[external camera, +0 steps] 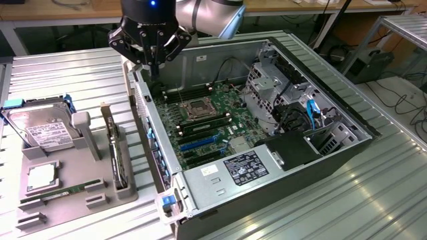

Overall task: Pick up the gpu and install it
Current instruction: 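Reach for the gpu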

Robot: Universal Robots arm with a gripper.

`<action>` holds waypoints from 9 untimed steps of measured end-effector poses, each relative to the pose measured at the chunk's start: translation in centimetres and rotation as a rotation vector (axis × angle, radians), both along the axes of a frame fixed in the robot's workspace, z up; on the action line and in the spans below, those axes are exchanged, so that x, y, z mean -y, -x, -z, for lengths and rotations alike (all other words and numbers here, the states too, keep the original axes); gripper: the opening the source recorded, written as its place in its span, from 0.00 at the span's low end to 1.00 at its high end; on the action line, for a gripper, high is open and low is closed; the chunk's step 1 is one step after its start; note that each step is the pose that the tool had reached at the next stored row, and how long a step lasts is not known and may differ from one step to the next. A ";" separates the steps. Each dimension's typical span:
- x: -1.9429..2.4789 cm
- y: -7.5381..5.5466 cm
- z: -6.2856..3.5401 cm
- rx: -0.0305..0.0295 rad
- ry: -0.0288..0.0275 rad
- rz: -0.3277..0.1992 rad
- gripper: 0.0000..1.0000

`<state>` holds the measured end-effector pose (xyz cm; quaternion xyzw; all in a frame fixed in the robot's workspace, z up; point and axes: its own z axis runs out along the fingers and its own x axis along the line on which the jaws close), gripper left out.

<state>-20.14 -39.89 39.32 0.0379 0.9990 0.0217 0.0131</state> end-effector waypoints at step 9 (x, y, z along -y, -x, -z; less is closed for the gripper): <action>0.00 0.4 0.00 0.0000 0.0000 0.000 0.11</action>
